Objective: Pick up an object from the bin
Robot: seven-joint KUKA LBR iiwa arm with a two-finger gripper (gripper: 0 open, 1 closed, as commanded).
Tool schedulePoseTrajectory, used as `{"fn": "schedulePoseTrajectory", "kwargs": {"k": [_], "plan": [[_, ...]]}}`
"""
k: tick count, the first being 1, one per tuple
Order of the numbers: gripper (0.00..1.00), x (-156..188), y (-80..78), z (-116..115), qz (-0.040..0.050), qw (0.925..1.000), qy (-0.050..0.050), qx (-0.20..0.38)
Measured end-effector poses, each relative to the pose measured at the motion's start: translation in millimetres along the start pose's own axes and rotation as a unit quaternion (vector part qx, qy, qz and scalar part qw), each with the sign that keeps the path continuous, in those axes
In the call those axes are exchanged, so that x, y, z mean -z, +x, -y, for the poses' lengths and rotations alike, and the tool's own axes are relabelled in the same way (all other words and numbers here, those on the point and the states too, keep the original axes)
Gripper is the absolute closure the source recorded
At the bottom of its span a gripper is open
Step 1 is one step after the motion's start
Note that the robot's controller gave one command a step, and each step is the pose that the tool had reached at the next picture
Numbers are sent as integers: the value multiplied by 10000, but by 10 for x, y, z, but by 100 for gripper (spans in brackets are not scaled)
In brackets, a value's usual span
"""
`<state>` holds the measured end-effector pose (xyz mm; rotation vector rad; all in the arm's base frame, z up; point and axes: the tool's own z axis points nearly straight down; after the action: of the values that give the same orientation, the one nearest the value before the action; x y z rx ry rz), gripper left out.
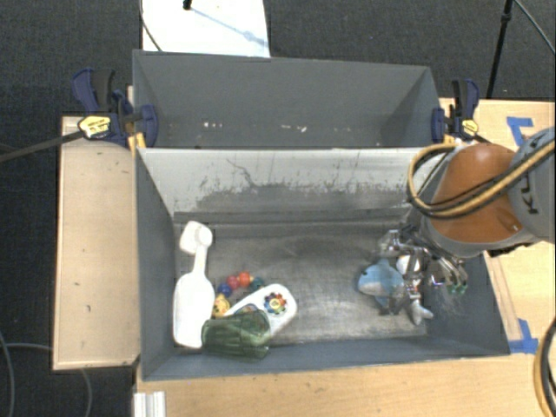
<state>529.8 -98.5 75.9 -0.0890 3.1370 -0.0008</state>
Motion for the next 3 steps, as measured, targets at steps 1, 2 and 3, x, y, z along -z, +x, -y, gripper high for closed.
{"fn": "schedulePoseTrajectory", "kwargs": {"k": [1,2,3], "plan": [[100,-41,8,-9,43,9896,-17,-1438],[100,-39,17,13,37,9869,-14,-1610],[100,1,30,15,2,9869,-10,-1611]]}}
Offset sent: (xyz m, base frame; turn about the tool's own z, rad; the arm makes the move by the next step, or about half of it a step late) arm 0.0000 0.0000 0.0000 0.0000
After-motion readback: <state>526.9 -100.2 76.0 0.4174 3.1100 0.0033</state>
